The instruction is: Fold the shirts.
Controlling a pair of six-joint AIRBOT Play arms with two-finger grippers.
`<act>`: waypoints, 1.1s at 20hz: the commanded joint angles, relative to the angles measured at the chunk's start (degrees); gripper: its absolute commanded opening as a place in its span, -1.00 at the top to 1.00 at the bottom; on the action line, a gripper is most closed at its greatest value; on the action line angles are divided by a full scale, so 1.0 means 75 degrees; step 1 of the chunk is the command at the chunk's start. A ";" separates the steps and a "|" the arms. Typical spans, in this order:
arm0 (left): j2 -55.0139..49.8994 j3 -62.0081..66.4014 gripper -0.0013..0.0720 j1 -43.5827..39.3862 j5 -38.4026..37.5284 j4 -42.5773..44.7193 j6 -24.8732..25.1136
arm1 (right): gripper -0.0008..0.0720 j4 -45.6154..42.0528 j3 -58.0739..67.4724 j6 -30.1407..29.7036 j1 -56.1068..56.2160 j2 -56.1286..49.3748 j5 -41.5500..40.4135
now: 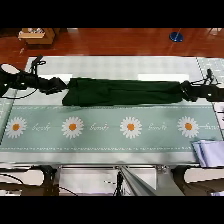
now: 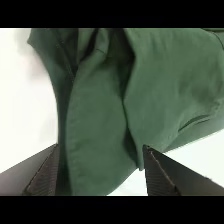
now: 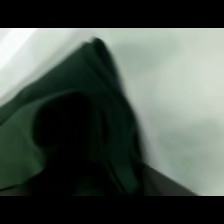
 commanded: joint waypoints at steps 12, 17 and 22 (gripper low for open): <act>0.0108 0.0006 0.87 -0.0755 -0.0868 -0.2935 0.0003 | 0.92 -0.0481 0.0289 0.0326 0.0353 0.3276 0.1046; 0.0108 0.0003 0.88 -0.2518 -0.0326 -0.3319 -0.0006 | 0.92 -0.0813 0.0289 0.0976 0.0353 0.4488 0.1816; 0.0006 0.0000 0.87 -0.4692 0.1545 -0.3351 -0.0227 | 0.92 -0.1524 0.0289 0.1644 0.0353 0.5246 0.2506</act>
